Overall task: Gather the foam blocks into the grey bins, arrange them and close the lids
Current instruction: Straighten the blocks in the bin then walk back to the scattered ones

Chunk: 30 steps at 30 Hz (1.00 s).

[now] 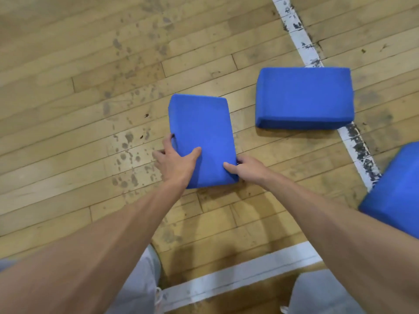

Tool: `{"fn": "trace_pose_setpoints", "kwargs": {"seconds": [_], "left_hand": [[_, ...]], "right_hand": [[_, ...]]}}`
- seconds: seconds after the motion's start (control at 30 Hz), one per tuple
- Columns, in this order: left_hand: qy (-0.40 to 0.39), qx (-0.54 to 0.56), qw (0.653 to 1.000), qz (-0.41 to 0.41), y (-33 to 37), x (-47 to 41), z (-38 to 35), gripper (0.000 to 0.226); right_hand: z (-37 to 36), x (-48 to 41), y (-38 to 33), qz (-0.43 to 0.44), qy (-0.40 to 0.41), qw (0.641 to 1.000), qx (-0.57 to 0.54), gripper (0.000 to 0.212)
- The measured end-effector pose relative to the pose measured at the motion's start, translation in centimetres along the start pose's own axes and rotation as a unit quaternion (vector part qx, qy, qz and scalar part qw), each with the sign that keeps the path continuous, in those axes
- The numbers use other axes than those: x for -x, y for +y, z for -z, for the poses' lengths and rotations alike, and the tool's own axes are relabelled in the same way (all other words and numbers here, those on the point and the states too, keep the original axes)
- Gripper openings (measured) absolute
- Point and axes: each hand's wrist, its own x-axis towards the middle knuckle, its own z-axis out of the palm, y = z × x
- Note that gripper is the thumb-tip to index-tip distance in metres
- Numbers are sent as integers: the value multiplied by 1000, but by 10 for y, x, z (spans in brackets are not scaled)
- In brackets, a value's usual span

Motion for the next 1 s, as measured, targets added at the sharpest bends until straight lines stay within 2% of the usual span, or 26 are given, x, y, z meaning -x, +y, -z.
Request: {"fn": "trace_pose_setpoints", "kwargs": {"seconds": [0.1, 0.13, 0.2, 0.23, 0.3, 0.37, 0.43, 0.47, 0.57, 0.67, 0.73, 0.83, 0.9, 0.97, 1.0], "left_hand": [[-97, -22, 994, -47, 25, -1, 0, 80], [-105, -42, 991, -70, 31, -1, -2, 84], [-70, -94, 986, -114, 43, -1, -9, 98], [-37, -136, 981, -130, 51, -2, -13, 104], [27, -227, 961, -155, 66, -5, -17, 106], [54, -269, 949, -154, 78, -12, -21, 98], [47, -261, 957, -115, 82, -21, -24, 94], [40, -255, 961, -98, 81, -22, -26, 96], [38, -255, 960, -107, 80, -20, -33, 94], [47, -263, 956, -121, 80, -17, -36, 91], [55, -270, 952, -132, 80, -17, -39, 90], [67, -283, 947, -139, 80, -15, -44, 90], [64, -285, 946, -142, 81, -14, -47, 91], [30, -291, 945, -145, 85, -5, -44, 90], [6, -301, 942, -147, 87, 2, -38, 89]], "right_hand": [[13, 10, 11, -29, -6, 995, -99, 33], [18, 11, 16, -36, -2, 989, -146, 30], [36, 9, 22, -52, 52, 968, -238, 25], [46, 5, 24, -64, 93, 947, -299, 27], [67, -6, 24, -87, 163, 873, -451, 46], [86, -18, 20, -82, 176, 788, -584, 71], [97, -27, 9, -86, 159, 741, -647, 87], [100, -30, 4, -98, 157, 738, -649, 92], [106, -38, -6, -137, 172, 761, -610, 95], [107, -43, -4, -159, 190, 743, -622, 95], [105, -43, 0, -143, 199, 734, -634, 99], [98, -38, 7, -131, 258, 718, -633, 107], [93, -25, 12, -133, 320, 744, -572, 94], [88, 3, 18, -142, 366, 776, -494, 77], [87, 21, 21, -148, 377, 791, -459, 76]]}}
